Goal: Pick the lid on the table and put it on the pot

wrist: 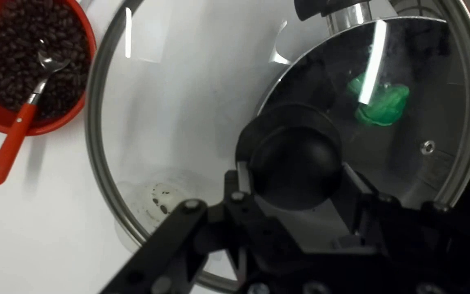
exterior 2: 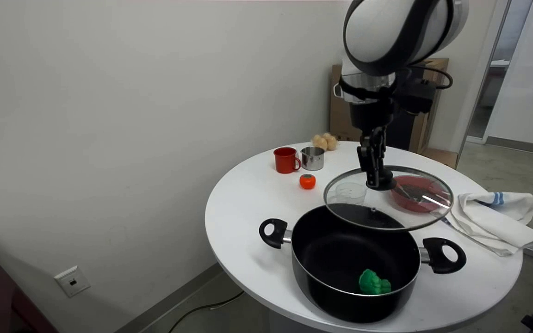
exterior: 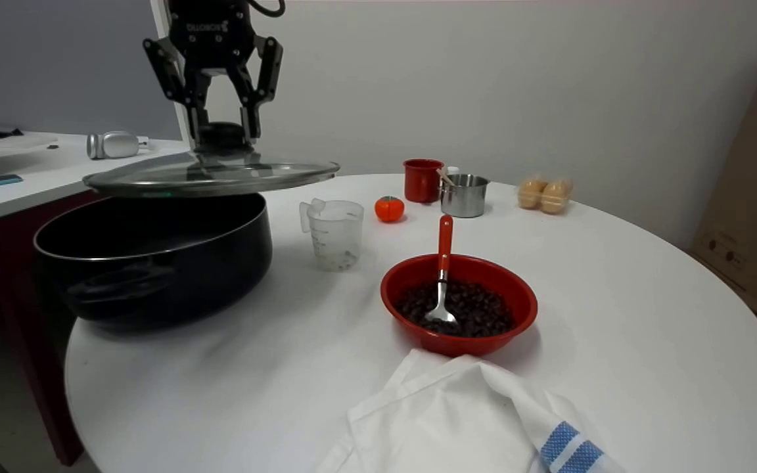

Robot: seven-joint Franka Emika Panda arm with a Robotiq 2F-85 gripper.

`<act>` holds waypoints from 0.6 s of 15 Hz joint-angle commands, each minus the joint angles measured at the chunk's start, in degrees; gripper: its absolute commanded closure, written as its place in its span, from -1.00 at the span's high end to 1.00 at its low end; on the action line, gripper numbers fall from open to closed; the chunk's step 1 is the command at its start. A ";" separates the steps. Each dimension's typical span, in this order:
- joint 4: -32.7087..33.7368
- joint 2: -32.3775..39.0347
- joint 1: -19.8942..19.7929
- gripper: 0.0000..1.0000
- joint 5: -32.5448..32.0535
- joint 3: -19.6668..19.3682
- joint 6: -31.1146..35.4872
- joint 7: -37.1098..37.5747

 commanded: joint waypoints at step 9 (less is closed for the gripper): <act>-11.04 -8.37 3.75 -0.50 0.78 3.06 4.86 -1.06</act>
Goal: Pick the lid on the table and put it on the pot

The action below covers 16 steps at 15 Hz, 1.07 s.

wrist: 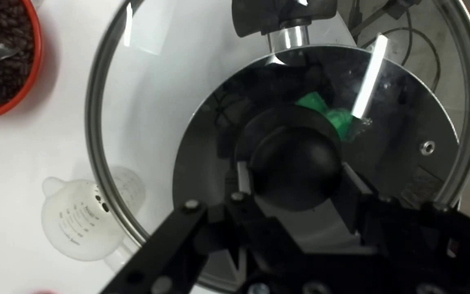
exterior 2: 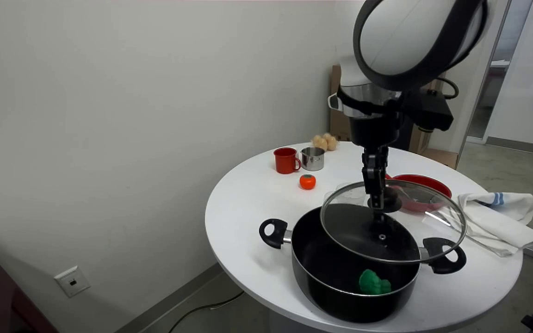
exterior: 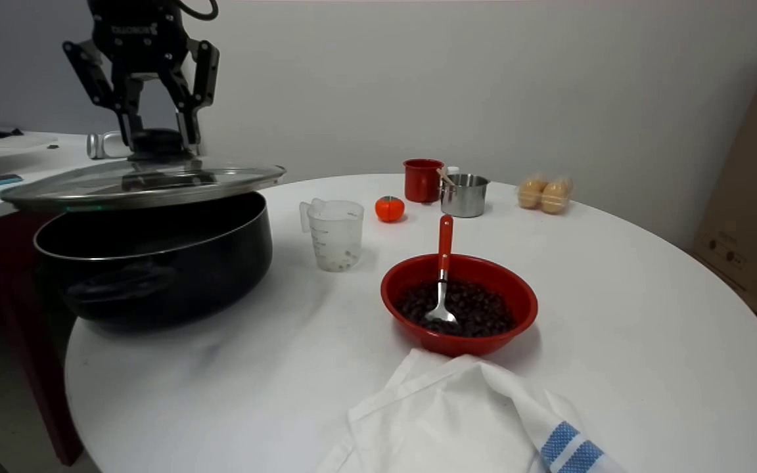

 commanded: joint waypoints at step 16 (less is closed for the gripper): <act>-3.73 -0.18 2.86 -0.50 2.67 2.95 10.83 -6.81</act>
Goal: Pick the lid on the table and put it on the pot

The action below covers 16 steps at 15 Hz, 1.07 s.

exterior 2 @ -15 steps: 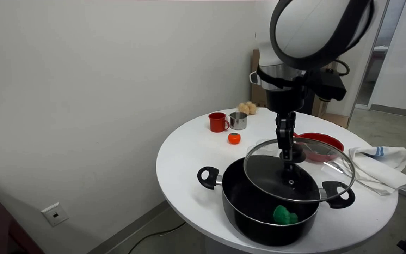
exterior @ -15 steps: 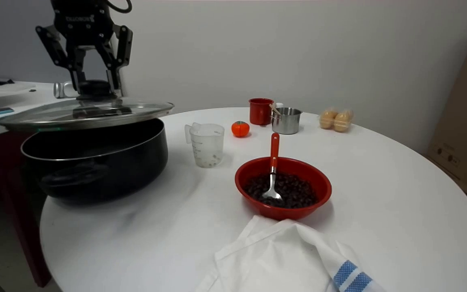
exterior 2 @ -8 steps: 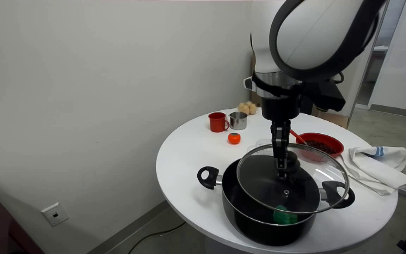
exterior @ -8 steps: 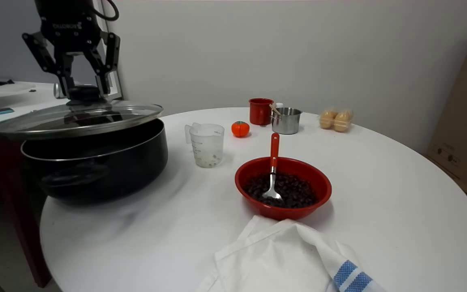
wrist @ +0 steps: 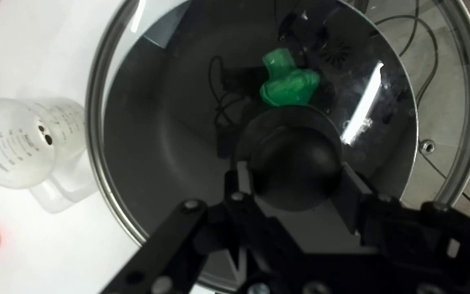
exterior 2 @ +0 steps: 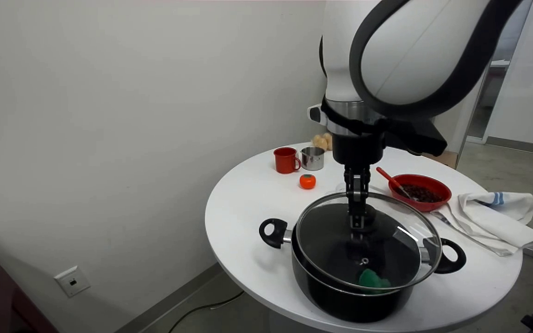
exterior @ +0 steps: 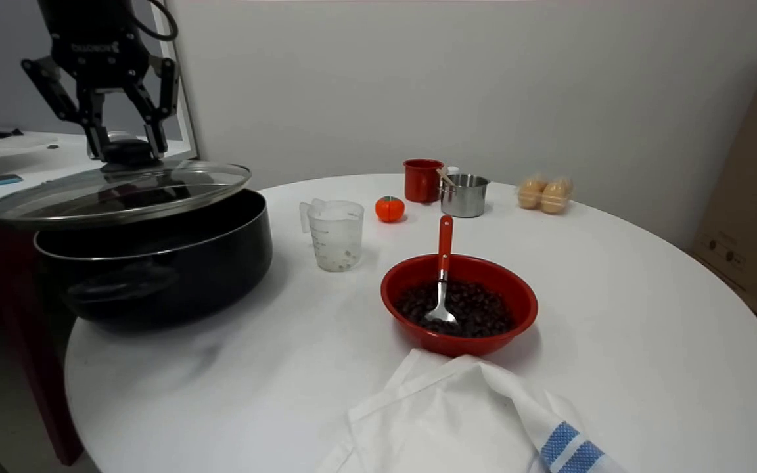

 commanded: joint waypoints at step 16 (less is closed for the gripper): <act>4.68 4.75 -4.71 -0.50 14.32 0.39 3.16 -16.92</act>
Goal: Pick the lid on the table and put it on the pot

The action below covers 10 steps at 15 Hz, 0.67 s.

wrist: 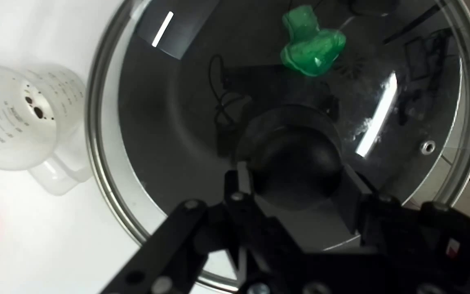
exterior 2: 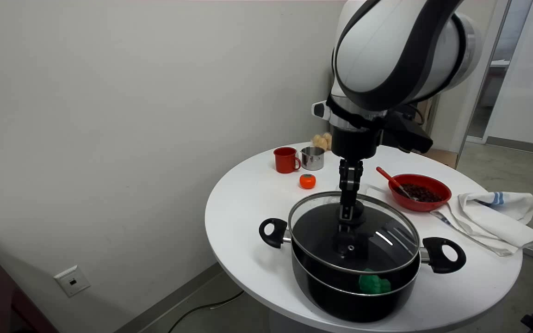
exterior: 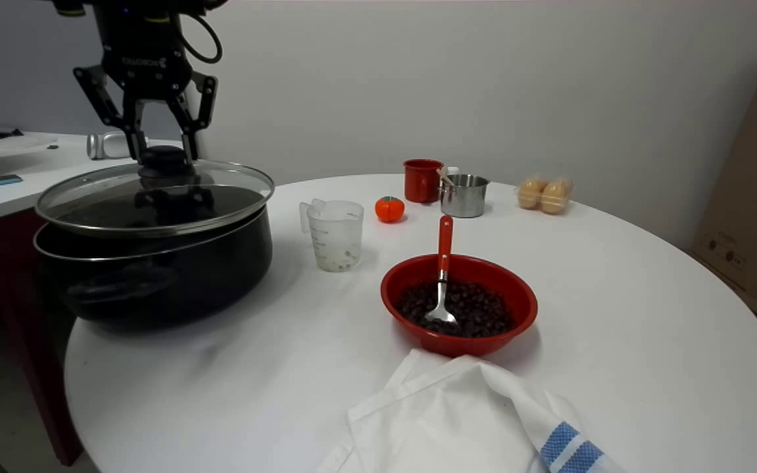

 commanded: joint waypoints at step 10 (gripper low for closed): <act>-1.09 0.78 -0.70 -0.50 0.34 0.65 1.10 -2.21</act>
